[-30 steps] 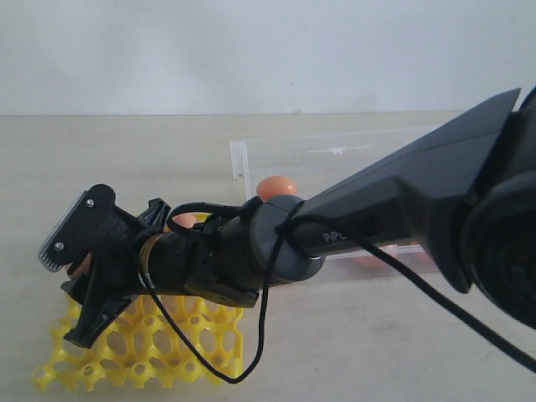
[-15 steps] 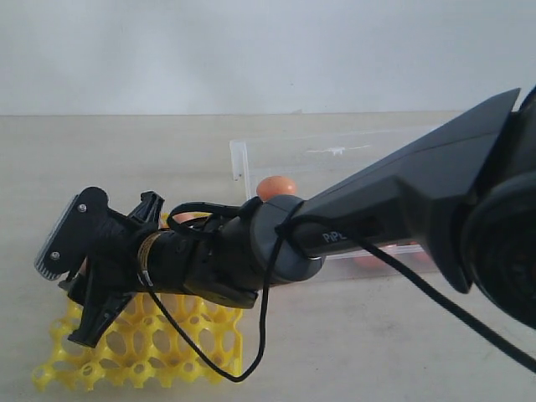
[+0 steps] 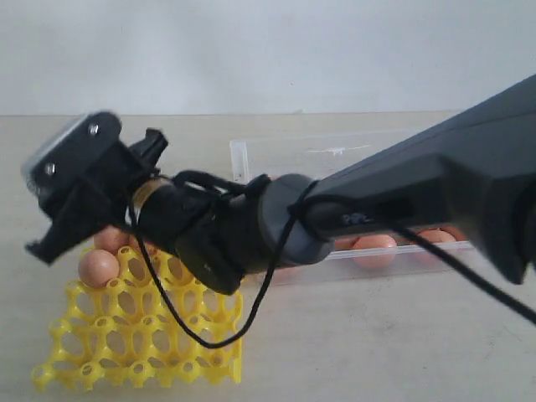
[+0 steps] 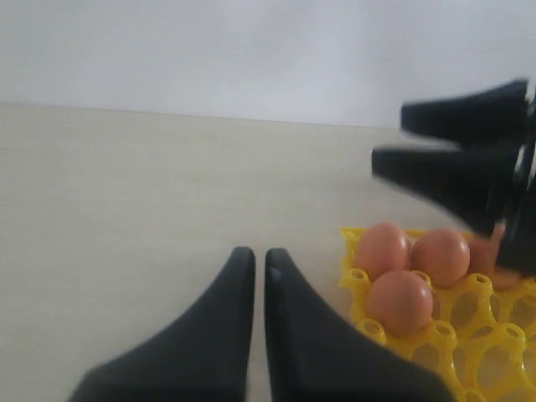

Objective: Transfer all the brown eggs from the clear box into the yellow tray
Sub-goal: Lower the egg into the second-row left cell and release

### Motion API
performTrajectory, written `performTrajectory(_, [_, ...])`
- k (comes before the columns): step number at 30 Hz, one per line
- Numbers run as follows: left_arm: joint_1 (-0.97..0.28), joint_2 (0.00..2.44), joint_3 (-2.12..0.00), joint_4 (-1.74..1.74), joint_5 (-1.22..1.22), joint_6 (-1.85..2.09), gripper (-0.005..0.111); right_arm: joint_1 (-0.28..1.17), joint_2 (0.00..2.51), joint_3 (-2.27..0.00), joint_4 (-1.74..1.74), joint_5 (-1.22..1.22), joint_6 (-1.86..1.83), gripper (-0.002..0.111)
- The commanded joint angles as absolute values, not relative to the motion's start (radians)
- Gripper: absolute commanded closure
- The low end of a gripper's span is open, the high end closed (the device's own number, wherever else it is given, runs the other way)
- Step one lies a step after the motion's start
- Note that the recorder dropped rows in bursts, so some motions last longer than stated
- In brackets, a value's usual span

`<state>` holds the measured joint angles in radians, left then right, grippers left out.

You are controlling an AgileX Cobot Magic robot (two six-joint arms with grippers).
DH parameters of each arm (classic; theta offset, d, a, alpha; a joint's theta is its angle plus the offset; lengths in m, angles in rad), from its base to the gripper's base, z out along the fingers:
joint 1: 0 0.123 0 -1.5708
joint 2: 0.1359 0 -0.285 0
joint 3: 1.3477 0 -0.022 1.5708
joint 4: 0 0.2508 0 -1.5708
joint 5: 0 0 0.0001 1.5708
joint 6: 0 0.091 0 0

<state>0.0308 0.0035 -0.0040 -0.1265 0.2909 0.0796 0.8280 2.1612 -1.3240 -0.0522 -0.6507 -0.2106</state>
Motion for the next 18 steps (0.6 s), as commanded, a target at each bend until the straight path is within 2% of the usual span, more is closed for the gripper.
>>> performTrajectory(1, [0.024, 0.0, 0.0, -0.121, 0.284, 0.079, 0.103, 0.818, 2.015, -1.328, 0.569, -0.712, -0.531, 0.071])
performTrajectory(3, [0.024, 0.0, 0.0, -0.121, 0.284, 0.079, 0.103, 0.795, 1.957, -1.328, 0.851, -0.663, -0.822, 0.09])
performTrajectory(5, [0.024, 0.0, 0.0, -0.121, 0.284, 0.079, 0.103, 0.747, 1.887, -1.328, 1.212, -0.513, -1.176, 0.108])
performTrajectory(7, [0.024, 0.0, 0.0, -0.121, 0.284, 0.079, 0.103, 0.669, 1.808, -1.325, 1.744, -0.355, -1.67, 0.105])
performTrajectory(8, [0.024, 0.0, 0.0, -0.121, 0.284, 0.079, 0.103, 0.643, 1.781, -1.308, 1.744, -0.344, -1.775, 0.102])
performTrajectory(12, [0.024, 0.0, 0.0, -0.121, 0.284, 0.079, 0.103, 0.569, 1.651, -1.279, 1.744, -0.484, -1.806, 0.089])
performTrajectory(15, [0.024, 0.0, 0.0, -0.121, 0.284, 0.079, 0.103, 0.512, 1.612, -1.279, 1.744, -0.531, -1.938, 0.087])
performTrajectory(18, [0.024, 0.0, 0.0, -0.121, 0.284, 0.079, 0.103, 0.418, 1.616, -1.279, 1.535, -0.711, -1.887, 0.087])
